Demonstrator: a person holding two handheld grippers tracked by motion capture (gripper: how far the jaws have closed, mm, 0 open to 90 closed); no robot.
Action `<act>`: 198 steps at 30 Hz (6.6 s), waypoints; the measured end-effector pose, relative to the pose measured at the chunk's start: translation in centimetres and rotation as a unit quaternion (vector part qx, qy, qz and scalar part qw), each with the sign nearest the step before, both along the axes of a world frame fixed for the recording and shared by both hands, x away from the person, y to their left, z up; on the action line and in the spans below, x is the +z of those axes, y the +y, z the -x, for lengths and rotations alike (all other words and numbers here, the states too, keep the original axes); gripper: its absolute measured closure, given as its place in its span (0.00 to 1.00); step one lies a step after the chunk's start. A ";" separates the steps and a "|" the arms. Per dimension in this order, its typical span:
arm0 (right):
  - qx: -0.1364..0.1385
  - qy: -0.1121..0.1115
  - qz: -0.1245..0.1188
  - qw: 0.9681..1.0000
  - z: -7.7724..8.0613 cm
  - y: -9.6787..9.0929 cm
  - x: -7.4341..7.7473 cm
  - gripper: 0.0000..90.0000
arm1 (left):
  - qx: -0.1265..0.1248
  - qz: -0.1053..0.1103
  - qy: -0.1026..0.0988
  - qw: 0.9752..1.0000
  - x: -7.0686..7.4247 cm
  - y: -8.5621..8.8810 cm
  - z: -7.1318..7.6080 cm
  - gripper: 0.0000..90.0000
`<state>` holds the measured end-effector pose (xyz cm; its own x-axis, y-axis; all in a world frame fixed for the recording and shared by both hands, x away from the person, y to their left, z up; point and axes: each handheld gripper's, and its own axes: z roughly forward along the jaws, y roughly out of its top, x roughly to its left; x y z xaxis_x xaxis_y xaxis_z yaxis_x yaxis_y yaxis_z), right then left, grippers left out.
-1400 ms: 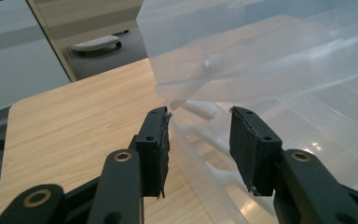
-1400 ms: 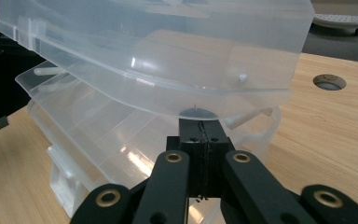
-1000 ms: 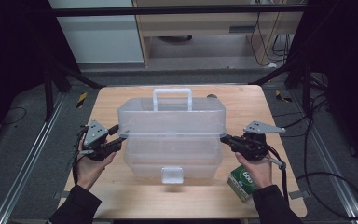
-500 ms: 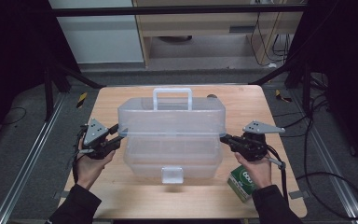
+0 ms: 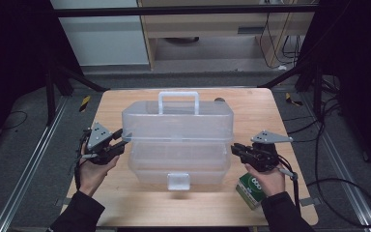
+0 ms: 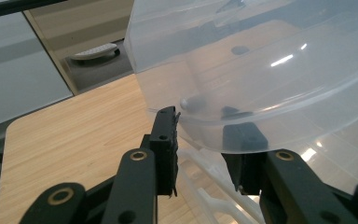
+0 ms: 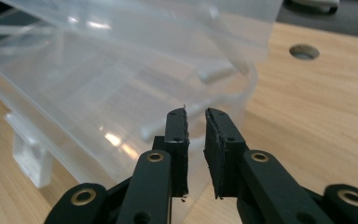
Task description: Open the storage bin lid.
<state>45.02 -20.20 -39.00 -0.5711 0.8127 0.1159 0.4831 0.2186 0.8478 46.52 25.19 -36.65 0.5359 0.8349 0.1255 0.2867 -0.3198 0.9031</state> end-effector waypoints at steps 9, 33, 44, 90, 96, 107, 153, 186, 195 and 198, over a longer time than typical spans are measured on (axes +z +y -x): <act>0.008 0.037 0.013 0.999 -0.6 0.8 -1.8 0.87 | 0.001 0.003 0.001 1.000 0.0 0.0 -0.1 0.73; 0.006 0.055 0.021 0.998 -0.8 1.3 -2.2 0.91 | 0.009 0.011 -0.004 1.000 1.4 0.0 -1.2 0.76; 0.007 0.053 0.023 0.998 -0.8 1.4 -2.2 0.90 | 0.017 0.024 -0.013 0.999 2.2 -0.2 -2.0 0.77; -0.007 0.067 0.019 0.998 -1.0 1.5 -2.3 0.88 | 0.068 0.027 -0.037 0.997 4.4 -1.4 -5.2 0.84; -0.009 0.067 0.018 0.998 -1.1 1.5 -2.3 0.87 | 0.070 0.034 -0.032 0.996 4.6 -1.4 -5.6 0.85; -0.011 0.067 0.022 0.997 -1.1 1.6 -2.3 0.86 | 0.075 0.041 -0.028 0.996 4.9 -1.5 -6.4 0.85; -0.011 0.069 0.024 0.997 -1.2 1.7 -2.3 0.86 | 0.104 0.054 -0.016 0.993 5.8 -2.5 -12.2 0.87; -0.010 0.074 0.023 0.997 -1.3 1.7 -2.3 0.85 | 0.111 0.063 -0.006 0.992 5.2 -2.8 -15.3 0.88; -0.012 0.077 0.023 0.997 -1.3 1.7 -2.3 0.85 | 0.114 0.066 -0.004 0.991 4.9 -2.9 -16.3 0.87; -0.012 0.076 0.024 0.997 -1.3 1.7 -2.3 0.85 | 0.115 0.070 -0.003 0.991 4.7 -2.9 -16.6 0.87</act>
<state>46.36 -18.45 -41.29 -0.5307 0.8321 0.1612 0.6110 0.2438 0.7531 63.16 22.30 -31.94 0.3289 0.9444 0.0026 0.3315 -0.1180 0.9360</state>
